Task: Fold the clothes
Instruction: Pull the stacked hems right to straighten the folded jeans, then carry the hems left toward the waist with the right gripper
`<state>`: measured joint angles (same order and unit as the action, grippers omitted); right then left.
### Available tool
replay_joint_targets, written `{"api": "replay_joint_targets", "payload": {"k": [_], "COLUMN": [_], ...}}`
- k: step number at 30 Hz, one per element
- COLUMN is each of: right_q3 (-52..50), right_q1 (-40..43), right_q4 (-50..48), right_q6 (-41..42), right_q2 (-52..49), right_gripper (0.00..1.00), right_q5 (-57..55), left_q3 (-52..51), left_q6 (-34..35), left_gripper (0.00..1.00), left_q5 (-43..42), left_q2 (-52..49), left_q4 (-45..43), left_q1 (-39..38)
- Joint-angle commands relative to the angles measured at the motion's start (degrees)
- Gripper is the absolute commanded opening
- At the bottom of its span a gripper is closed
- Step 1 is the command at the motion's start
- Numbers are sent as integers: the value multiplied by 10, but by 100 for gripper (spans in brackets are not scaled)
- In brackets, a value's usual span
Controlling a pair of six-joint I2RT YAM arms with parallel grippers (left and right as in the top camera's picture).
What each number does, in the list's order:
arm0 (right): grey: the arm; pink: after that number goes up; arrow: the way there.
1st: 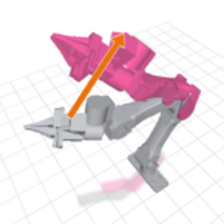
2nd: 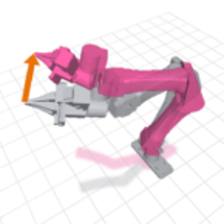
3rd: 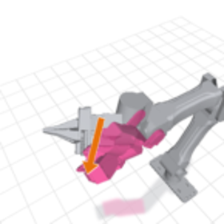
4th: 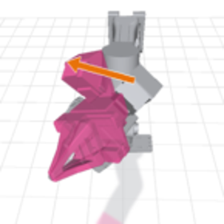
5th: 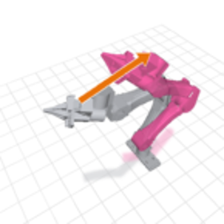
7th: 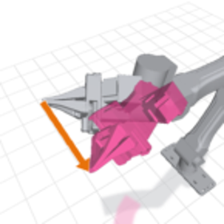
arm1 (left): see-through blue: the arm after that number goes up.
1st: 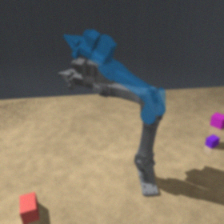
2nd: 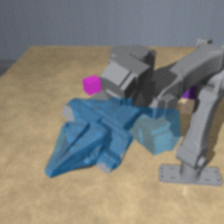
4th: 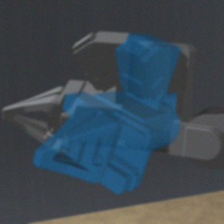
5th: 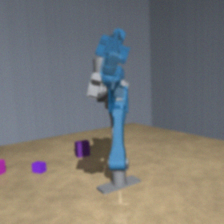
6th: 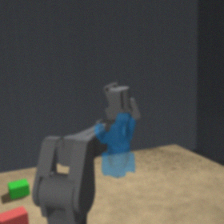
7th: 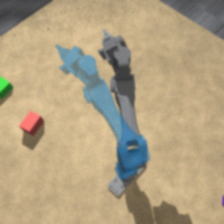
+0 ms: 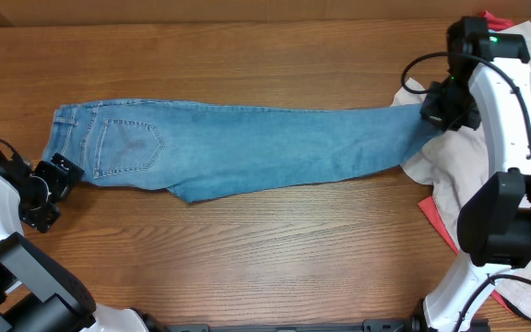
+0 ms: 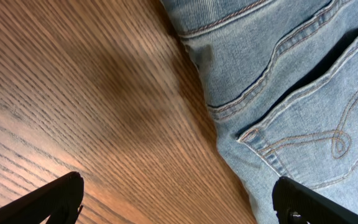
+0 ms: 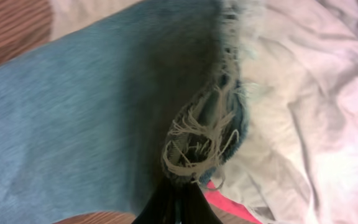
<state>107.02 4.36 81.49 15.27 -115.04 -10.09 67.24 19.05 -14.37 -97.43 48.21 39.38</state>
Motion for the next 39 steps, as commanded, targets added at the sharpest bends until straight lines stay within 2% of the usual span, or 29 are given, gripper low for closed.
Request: {"api": "replay_joint_targets", "payload": {"k": [1, 10, 20, 29, 39], "right_q3": [6, 6, 6, -2, -2], "right_q1": [-24, -114, -265, -391, -445], "right_q4": [-3, -3, -13, -94, -185], "right_q6": [-21, -33, -36, -35, -35], "right_q2": [7, 7, 7, -5, -9], "right_gripper": [4, 4, 4, 4, 4], "right_q5": [-2, -3, -2, 3, 74], "left_q3": [7, 7, 7, 7, 7], "left_q6": [-13, -13, -13, -13, -13], "left_gripper": [100, 100, 100, 100, 100], "left_q5": [-2, -2, -2, -3, -3], "left_q2": [-3, -3, -3, -3, -3], "left_q4": [0, -5, -7, -3, -3], "left_q1": [-2, -2, -2, -2, -2]}}
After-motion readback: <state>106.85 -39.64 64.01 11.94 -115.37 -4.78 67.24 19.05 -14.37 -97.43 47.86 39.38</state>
